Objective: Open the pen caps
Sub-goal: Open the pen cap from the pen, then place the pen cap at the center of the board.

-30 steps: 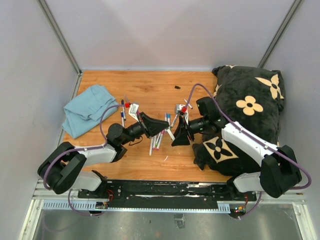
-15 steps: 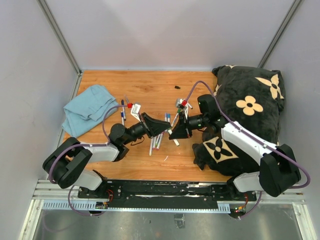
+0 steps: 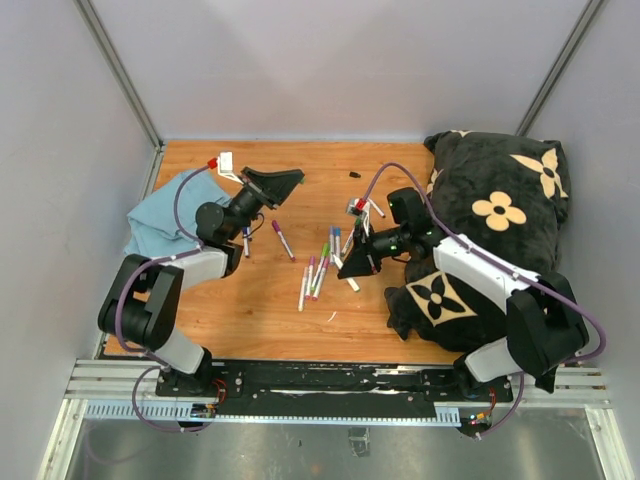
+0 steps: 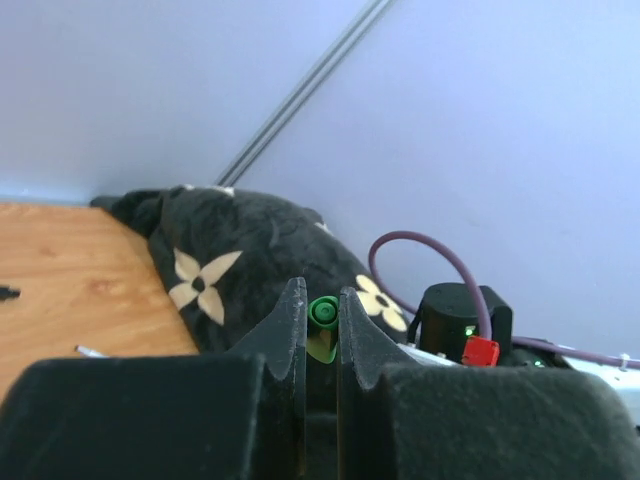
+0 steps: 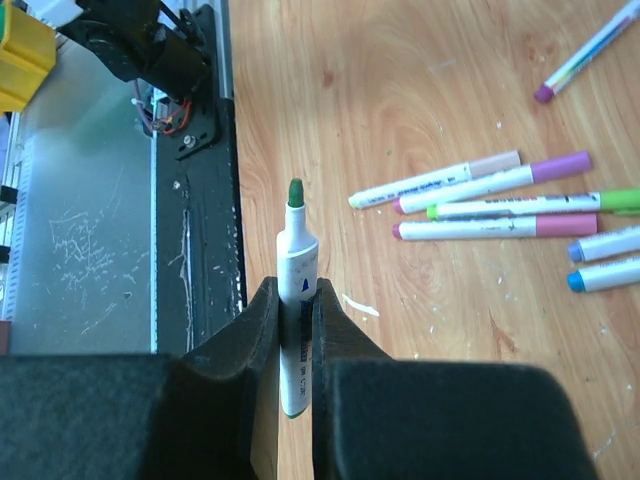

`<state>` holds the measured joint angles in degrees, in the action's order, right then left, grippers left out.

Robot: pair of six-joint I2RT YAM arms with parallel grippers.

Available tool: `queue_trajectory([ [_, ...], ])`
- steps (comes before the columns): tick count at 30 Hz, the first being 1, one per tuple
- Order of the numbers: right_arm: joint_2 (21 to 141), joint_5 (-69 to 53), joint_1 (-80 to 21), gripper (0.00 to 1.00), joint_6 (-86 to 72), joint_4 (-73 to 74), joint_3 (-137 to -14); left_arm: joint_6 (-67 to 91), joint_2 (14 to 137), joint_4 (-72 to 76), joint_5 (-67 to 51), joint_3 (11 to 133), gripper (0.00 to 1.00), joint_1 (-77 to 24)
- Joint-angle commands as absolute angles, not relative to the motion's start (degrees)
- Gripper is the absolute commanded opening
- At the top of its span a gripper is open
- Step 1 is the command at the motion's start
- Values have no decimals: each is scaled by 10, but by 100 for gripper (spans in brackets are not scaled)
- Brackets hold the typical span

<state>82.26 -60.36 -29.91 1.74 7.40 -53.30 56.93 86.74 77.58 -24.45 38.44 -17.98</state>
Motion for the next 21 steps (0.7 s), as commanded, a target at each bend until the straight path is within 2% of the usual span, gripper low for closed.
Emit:
queue_trajectory([
  [1, 834, -540, -281, 1, 51, 131, -554, 598, 926, 788, -237, 397, 0, -172],
  [5, 828, -426, -254, 1, 98, 174, -580, 611, 1013, 698, -253, 460, 0, -172],
  [11, 853, -356, -206, 1, 106, 198, -603, 636, 1160, 499, -283, 633, 0, -179],
  [14, 862, -346, -189, 1, 107, 199, -607, 600, 1211, 327, -239, 737, 0, -196],
  [17, 865, -338, -180, 1, 107, 198, -608, 552, 1254, 129, -124, 862, 0, -221],
  [21, 867, -335, -176, 1, 109, 198, -609, 548, 1321, 24, -99, 979, 0, -230],
])
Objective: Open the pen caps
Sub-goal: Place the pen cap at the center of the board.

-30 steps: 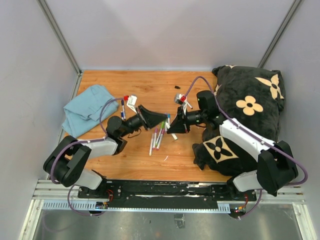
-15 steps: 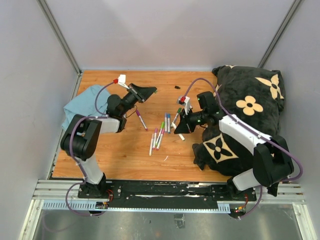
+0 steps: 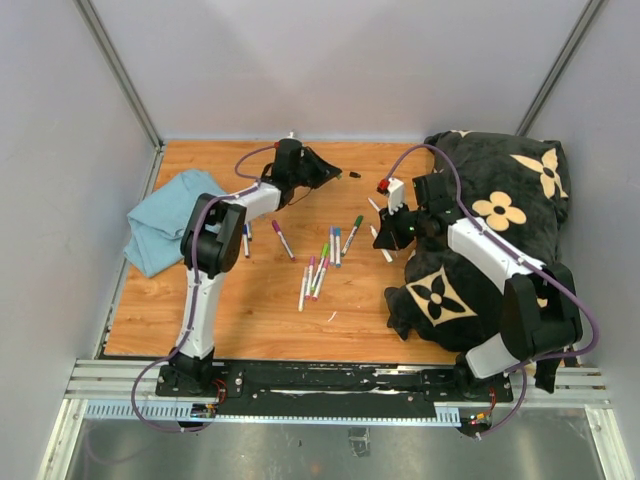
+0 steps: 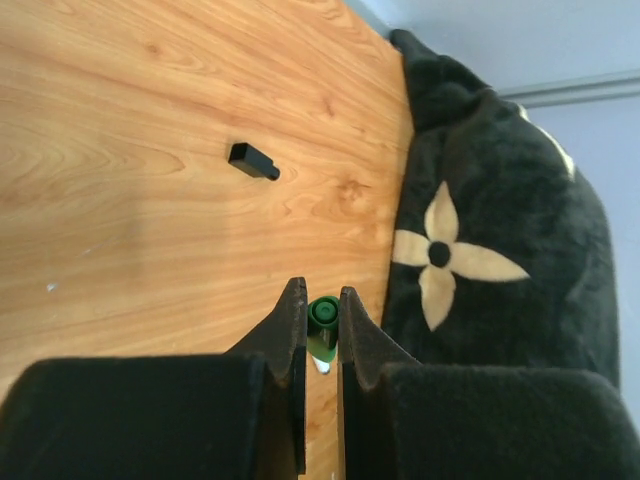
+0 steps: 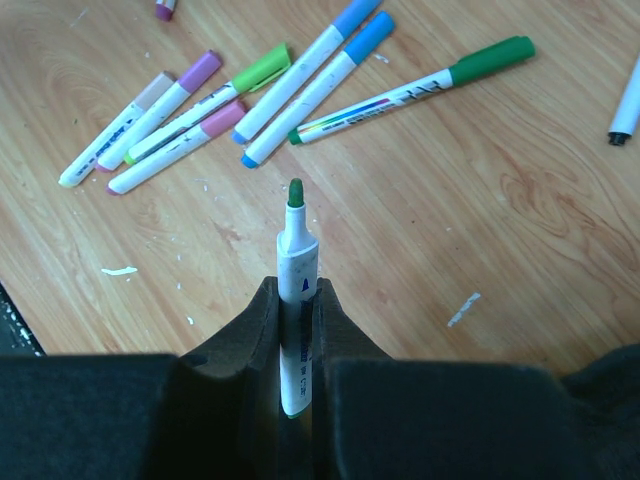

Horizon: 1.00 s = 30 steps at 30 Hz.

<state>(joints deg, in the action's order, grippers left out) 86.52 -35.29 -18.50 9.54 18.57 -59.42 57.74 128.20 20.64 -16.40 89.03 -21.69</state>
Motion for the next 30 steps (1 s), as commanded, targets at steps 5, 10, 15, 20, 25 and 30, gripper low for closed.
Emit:
queue_trajectory([
  [5, 864, -339, -176, 1, 108, 200, -610, 539, 1391, -73, -54, 1103, 0, -242],
  [10, 859, -341, -176, 1, 105, 201, -612, 539, 1442, -135, -21, 1190, 0, -254],
  [15, 854, -342, -176, 1, 103, 201, -611, 547, 1473, -160, -9, 1231, 7, -254],
  [20, 852, -345, -175, 1, 102, 202, -610, 548, 1488, -168, -14, 1246, 22, -254],
  [25, 856, -342, -176, 1, 100, 202, -611, 548, 1491, -169, -21, 1248, 39, -256],
  [30, 861, -340, -176, 1, 101, 203, -611, 538, 1477, -171, -20, 1244, 47, -256],
])
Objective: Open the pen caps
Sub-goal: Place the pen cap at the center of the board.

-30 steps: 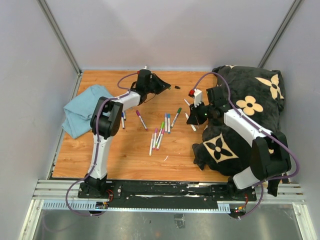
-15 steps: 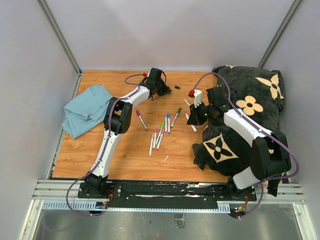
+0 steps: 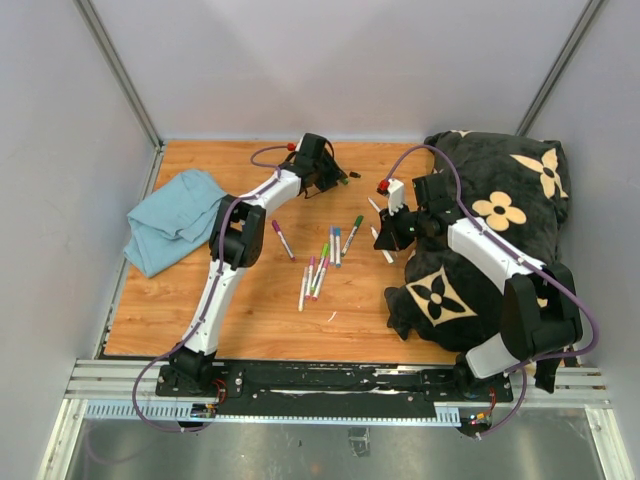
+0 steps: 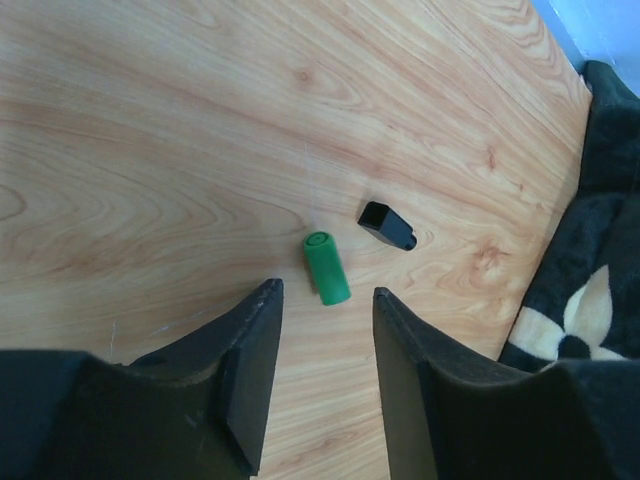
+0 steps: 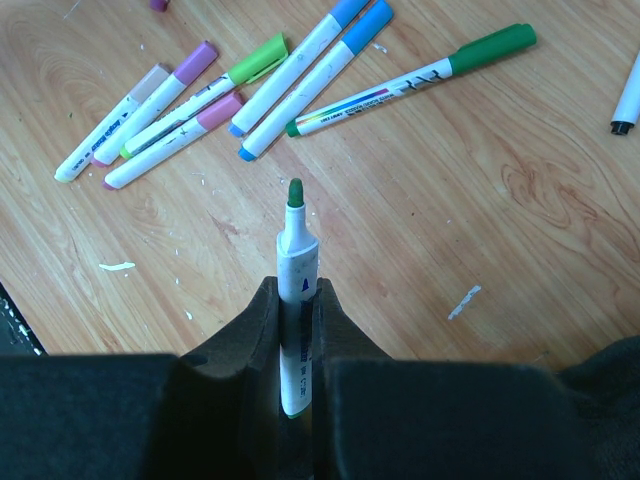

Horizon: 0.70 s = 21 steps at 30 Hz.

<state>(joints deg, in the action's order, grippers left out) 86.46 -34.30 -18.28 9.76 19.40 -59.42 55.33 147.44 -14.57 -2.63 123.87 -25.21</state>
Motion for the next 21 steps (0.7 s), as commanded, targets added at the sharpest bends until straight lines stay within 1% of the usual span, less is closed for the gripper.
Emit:
queue_trajectory([
  [1, 862, -339, -176, 1, 102, 202, -611, 533, 1471, -170, -21, 1242, 49, -256],
  [6, 867, -335, -176, 2, 117, 207, -613, 485, 1399, -158, -9, 1210, 53, -256],
  [9, 871, -324, -176, 3, 124, 210, -620, 447, 1308, -112, 0, 1127, 53, -256],
  [11, 874, -318, -176, 3, 125, 212, -626, 406, 1230, -56, -4, 1032, 54, -256],
  [14, 884, -312, -176, 4, 127, 217, -642, 316, 1102, 64, -53, 859, 55, -256],
  [15, 892, -311, -176, 4, 127, 218, -649, 288, 1041, 99, -73, 798, 56, -256],
  [17, 909, -310, -176, 4, 130, 222, -667, 241, 953, 172, -95, 674, 60, -256],
  [18, 920, -307, -176, 5, 132, 223, -678, 225, 912, 202, -97, 612, 65, -256],
  [21, 956, -296, -176, 5, 142, 233, -716, 187, 797, 279, -91, 456, 73, -256],
])
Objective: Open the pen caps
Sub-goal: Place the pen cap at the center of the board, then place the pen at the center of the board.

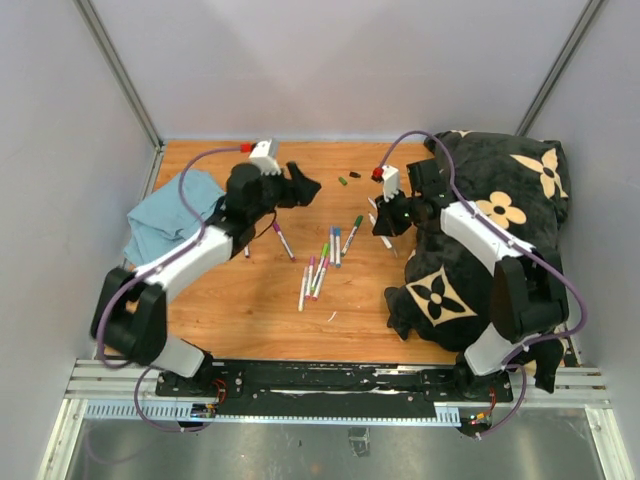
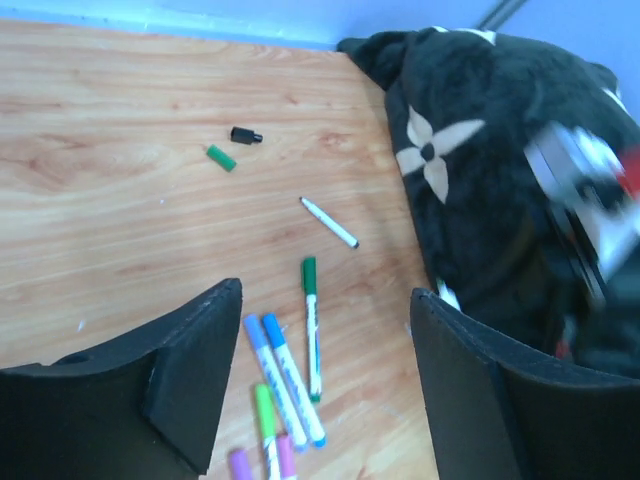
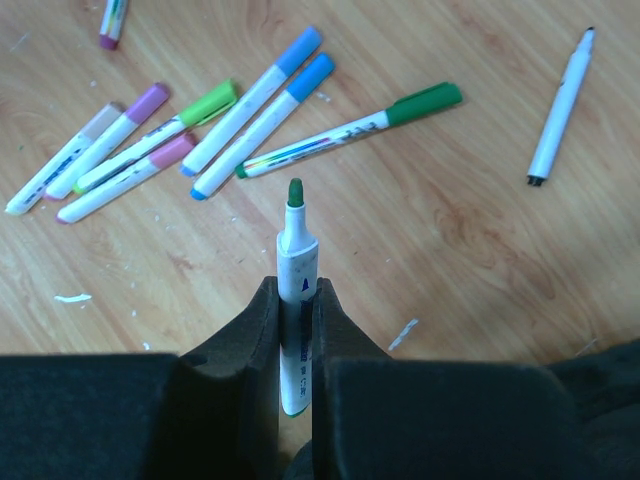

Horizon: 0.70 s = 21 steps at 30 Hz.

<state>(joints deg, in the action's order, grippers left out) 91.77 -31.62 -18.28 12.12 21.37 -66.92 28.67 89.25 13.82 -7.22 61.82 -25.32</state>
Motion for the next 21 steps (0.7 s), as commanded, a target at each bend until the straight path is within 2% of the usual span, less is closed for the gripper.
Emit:
queue_trajectory([
  [1, 969, -289, -176, 5, 147, 237, -731, 173, 766, 293, -83, 405, 73, -256],
  [4, 1010, -270, -176, 6, 157, 248, -775, 122, 691, 308, -63, 316, 76, -256],
  [6, 1035, -260, -176, 6, 161, 254, -800, 106, 653, 344, -46, 256, 81, -256],
  [11, 1087, -240, -176, 7, 167, 276, -854, 118, 617, 462, -53, 156, 84, -256],
  [21, 1157, -201, -176, 9, 153, 282, -911, 120, 652, 458, -58, 171, 88, -256],
])
